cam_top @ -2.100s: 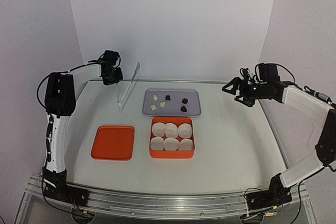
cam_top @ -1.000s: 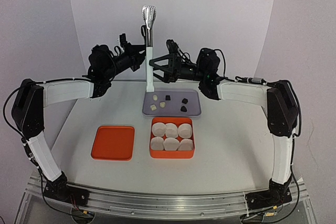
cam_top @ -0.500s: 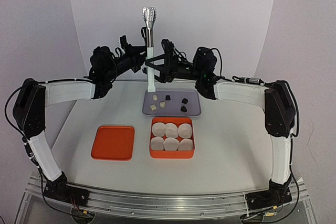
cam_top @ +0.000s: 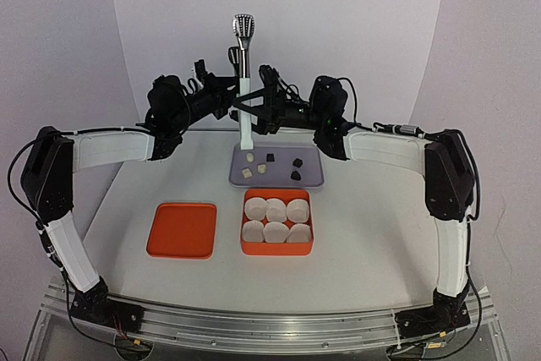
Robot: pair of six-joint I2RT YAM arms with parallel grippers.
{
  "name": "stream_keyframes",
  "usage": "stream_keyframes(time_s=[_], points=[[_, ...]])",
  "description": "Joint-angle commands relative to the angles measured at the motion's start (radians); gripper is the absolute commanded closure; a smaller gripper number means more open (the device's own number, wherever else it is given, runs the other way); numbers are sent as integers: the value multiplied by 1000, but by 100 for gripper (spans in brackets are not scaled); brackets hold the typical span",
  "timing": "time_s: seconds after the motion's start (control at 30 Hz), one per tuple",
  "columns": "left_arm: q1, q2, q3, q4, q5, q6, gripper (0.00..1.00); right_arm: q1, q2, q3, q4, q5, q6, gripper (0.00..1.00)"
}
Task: Pack the chocolate
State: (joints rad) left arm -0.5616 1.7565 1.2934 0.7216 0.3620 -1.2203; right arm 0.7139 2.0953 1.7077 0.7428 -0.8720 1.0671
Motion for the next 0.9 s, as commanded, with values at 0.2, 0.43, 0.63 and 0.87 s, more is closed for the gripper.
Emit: stream_keyframes(time_s=[0.2, 0.43, 0.63, 0.87], points=[[-11, -4, 18, -53, -8, 50, 100, 8, -21, 39, 72, 33, -50, 42], [-11, -14, 27, -86, 12, 100, 79, -2, -41, 10, 63, 66, -52, 61], [-11, -53, 9, -130, 7, 163, 52, -19, -74, -35, 51, 105, -60, 65], [-11, -171, -72, -194, -65, 264, 20, -73, -128, -122, 12, 111, -53, 66]])
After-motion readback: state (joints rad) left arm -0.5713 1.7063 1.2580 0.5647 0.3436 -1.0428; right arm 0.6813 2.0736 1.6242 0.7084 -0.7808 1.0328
